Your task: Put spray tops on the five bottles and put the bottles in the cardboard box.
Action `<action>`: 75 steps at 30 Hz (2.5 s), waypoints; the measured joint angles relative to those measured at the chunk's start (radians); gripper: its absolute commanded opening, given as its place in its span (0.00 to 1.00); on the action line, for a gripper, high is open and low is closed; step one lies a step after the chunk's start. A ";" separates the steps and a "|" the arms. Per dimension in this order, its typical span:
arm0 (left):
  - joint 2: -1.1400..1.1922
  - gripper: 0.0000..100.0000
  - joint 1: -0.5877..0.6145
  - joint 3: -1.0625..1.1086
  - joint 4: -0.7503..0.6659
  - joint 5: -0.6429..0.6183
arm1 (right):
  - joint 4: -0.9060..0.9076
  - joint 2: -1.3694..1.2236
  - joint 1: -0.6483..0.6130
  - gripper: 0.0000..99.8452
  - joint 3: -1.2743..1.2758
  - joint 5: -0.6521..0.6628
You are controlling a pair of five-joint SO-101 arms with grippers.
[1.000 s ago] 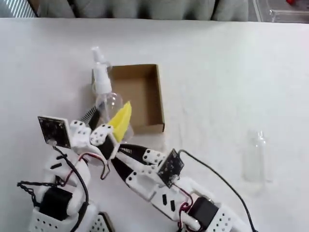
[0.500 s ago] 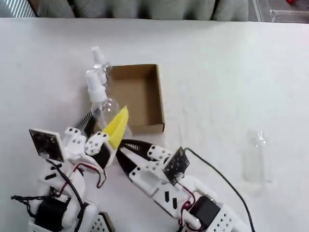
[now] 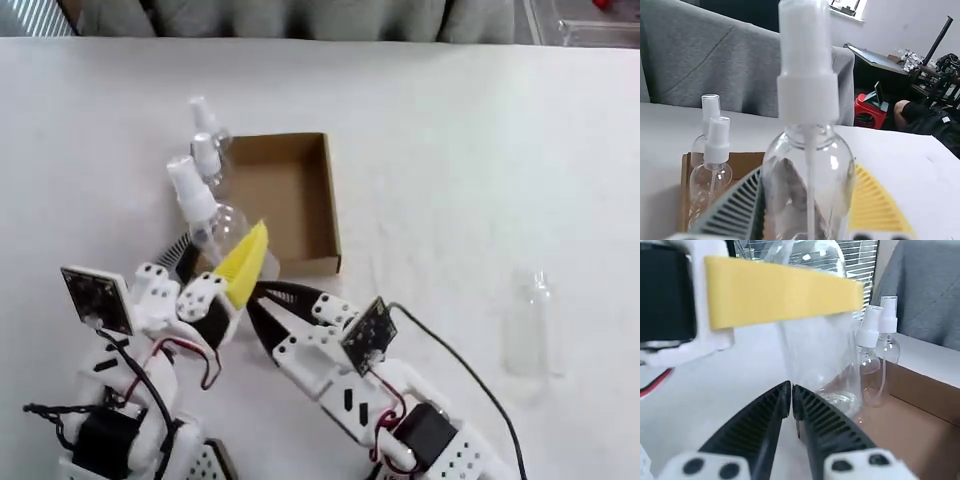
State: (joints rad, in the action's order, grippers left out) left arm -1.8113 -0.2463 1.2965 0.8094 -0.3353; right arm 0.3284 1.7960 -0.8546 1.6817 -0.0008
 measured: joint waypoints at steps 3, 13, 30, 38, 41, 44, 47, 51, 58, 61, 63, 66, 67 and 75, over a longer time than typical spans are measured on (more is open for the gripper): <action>0.000 0.02 0.000 0.000 0.000 0.000 | 0.018 0.006 0.000 0.02 0.000 0.000; 0.000 0.02 0.084 0.117 -0.130 0.002 | 0.075 -0.002 0.038 0.02 0.000 0.003; 0.327 0.02 0.146 0.106 -0.313 0.051 | 0.075 -0.002 0.081 0.02 0.000 0.003; 0.522 0.02 0.239 0.117 -0.577 0.054 | 0.075 -0.002 0.098 0.02 0.000 0.003; 0.566 0.02 0.238 0.118 -0.608 0.092 | 0.075 -0.002 0.098 0.02 0.000 0.003; 0.600 0.02 0.238 0.118 -0.629 0.133 | 0.075 -0.002 0.098 0.02 0.000 0.003; 0.624 0.02 0.239 0.118 -0.632 0.149 | 0.075 -0.002 0.098 0.02 0.000 0.003; 0.637 0.02 0.239 0.133 -0.632 0.152 | 0.075 -0.002 0.098 0.02 0.000 0.003; 0.640 0.02 0.238 0.176 -0.638 0.221 | 0.075 -0.002 0.098 0.02 0.000 0.003; 0.640 0.02 0.238 0.216 -0.684 0.232 | 0.075 -0.002 0.098 0.02 0.000 0.003; 0.640 0.02 0.238 0.250 -0.733 0.235 | 0.075 -0.002 0.098 0.02 0.000 0.003; 0.640 0.02 0.238 0.273 -0.775 0.238 | 0.075 -0.002 0.098 0.02 0.000 0.003; 0.640 0.02 0.238 0.273 -0.781 0.238 | 0.075 -0.002 0.098 0.02 0.000 0.003; 0.640 0.02 0.238 0.273 -0.786 0.238 | 0.075 -0.002 0.098 0.02 0.000 0.003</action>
State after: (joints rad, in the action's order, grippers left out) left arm -1.1715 -0.0084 1.5696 0.0238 -0.0974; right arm 0.4035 1.7944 -0.7564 1.6817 0.0023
